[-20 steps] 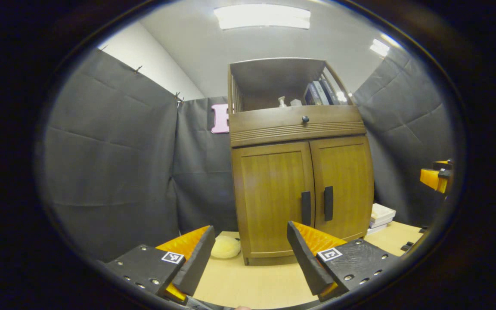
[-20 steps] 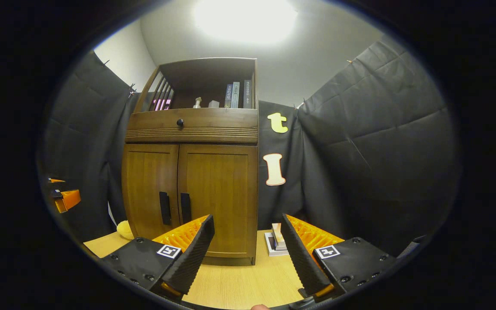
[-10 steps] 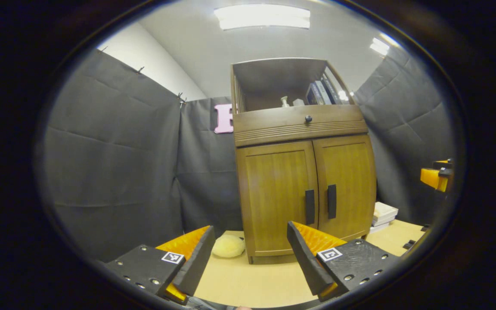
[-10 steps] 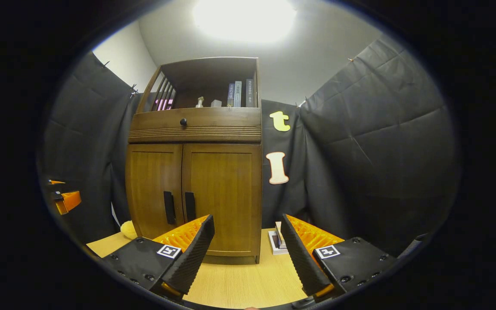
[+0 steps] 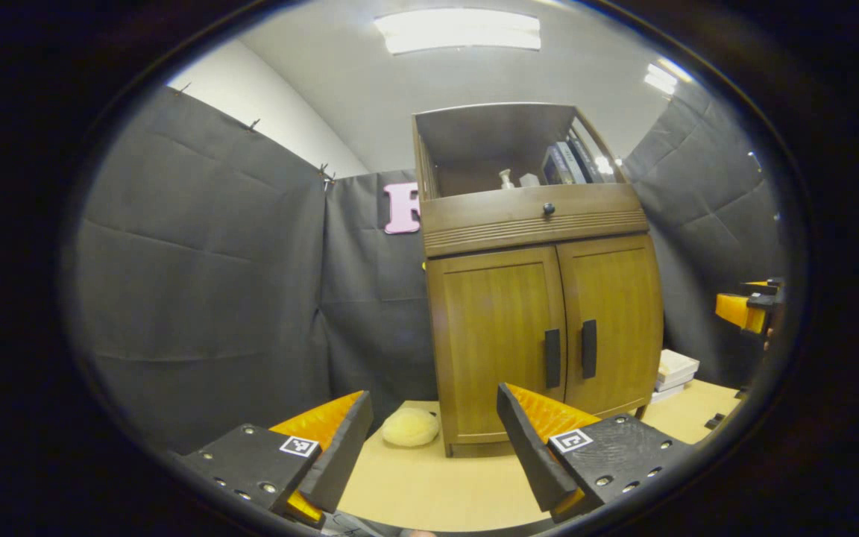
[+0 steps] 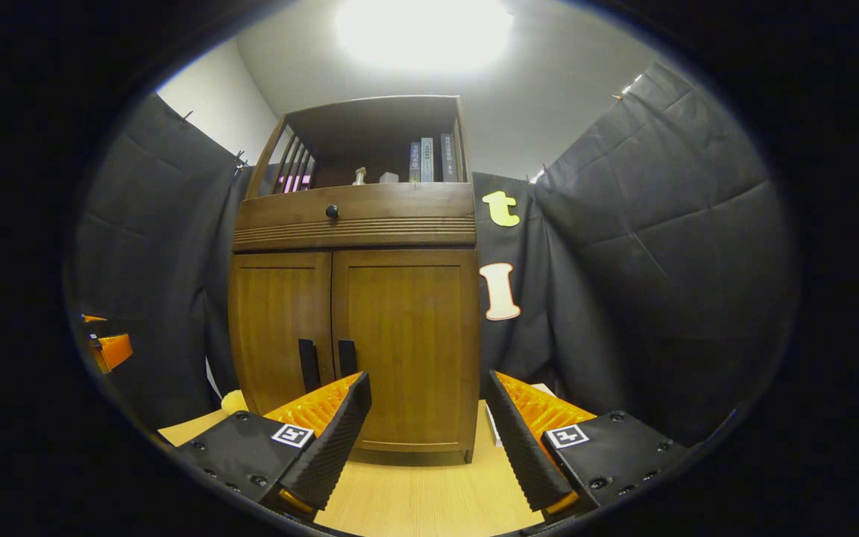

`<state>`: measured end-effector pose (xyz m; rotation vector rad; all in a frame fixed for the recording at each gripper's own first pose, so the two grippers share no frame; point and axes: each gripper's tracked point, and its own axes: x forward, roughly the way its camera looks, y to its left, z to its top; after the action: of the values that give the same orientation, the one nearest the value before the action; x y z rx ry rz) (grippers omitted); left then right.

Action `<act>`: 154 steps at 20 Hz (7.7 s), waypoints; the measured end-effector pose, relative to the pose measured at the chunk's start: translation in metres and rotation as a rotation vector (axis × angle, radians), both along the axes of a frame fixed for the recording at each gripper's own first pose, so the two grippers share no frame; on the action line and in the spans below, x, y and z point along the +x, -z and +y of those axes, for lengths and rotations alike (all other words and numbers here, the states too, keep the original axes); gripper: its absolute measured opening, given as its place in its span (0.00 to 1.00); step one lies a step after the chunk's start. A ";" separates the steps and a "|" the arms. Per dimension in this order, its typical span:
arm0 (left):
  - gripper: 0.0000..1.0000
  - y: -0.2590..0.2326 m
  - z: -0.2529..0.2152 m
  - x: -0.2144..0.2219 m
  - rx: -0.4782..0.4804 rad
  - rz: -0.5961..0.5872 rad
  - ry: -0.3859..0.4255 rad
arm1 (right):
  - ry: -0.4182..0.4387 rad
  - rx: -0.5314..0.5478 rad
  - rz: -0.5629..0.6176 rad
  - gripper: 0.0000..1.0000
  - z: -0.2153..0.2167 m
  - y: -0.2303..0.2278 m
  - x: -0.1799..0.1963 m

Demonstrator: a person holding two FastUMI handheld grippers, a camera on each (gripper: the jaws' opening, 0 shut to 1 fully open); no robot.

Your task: Open the right door of the double-door shoe cabinet with the right hand, and open the left door with the left hand.

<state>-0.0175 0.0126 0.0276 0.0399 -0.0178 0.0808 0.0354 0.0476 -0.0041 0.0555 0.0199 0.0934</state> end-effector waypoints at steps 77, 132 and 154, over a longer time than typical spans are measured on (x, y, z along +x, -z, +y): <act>1.00 -0.009 0.074 -0.020 0.021 0.006 -0.158 | -0.301 0.062 0.248 0.16 0.095 0.094 0.123; 1.00 -0.030 0.043 0.029 -0.008 0.004 0.218 | 0.032 0.007 0.207 0.22 -0.148 0.066 0.022; 1.00 0.007 0.011 0.173 -0.048 0.012 0.275 | 0.133 -0.021 0.167 0.94 -0.158 0.032 -0.060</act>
<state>0.1553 0.0236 0.0205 -0.0100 -0.0091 -0.1936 -0.0242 -0.1108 -0.0364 0.0437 0.1833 -0.0442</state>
